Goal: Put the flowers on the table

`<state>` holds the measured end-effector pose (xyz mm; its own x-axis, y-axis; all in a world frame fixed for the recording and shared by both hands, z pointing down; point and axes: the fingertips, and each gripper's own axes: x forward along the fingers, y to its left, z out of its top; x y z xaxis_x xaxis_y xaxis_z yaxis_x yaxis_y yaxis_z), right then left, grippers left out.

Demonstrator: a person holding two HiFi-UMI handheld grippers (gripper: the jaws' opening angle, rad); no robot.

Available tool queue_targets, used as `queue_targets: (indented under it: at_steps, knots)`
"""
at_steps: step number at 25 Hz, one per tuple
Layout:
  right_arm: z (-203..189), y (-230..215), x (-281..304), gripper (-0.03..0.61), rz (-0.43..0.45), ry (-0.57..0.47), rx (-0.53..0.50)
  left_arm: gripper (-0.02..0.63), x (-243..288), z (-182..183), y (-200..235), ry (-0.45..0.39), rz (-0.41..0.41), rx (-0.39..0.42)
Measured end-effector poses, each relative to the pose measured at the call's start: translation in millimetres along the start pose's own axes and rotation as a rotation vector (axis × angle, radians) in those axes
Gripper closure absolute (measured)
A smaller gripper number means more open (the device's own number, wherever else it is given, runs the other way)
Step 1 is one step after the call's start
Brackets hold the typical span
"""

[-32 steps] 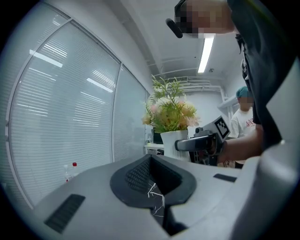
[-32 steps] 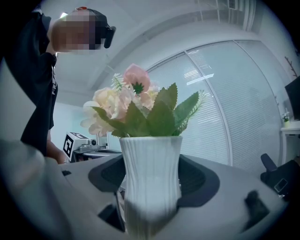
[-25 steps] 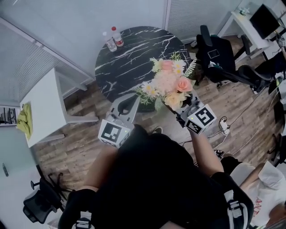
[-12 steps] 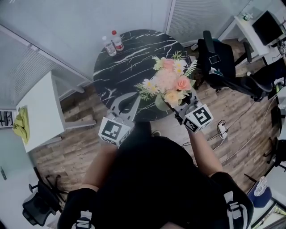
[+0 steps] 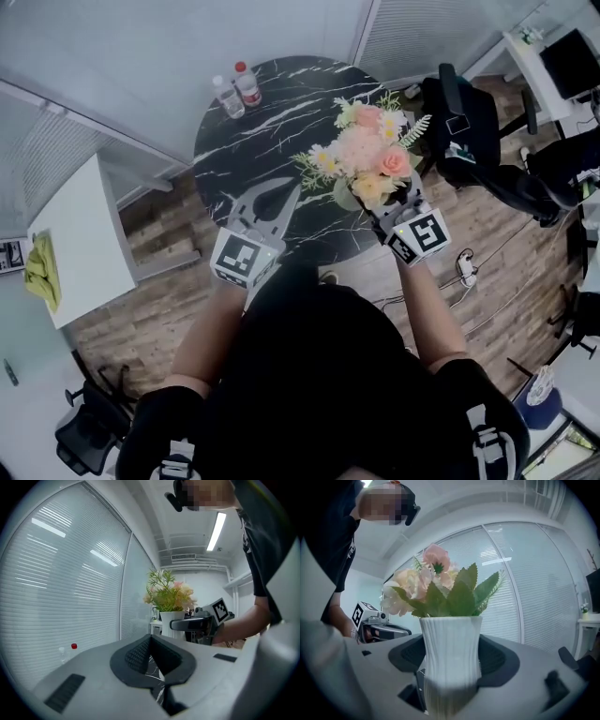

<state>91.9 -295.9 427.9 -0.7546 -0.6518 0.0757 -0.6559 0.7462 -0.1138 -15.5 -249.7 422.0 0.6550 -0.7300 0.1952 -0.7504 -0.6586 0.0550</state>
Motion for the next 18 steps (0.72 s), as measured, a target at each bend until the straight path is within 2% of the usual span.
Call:
queue_targets:
  at_steps: [8, 18]
  knots:
    - [-19.4, -28.2, 49.4, 0.239, -0.028, 0.031, -0.007, 0.606, 37.2, -18.5, 49.4, 0.018, -0.027, -0.010]
    - [-57.5, -63.3, 109.7, 0.239, -0.091, 0.019, -0.013, 0.606, 84.8, -61.2, 102.5, 0.059, -0.077, -0.083]
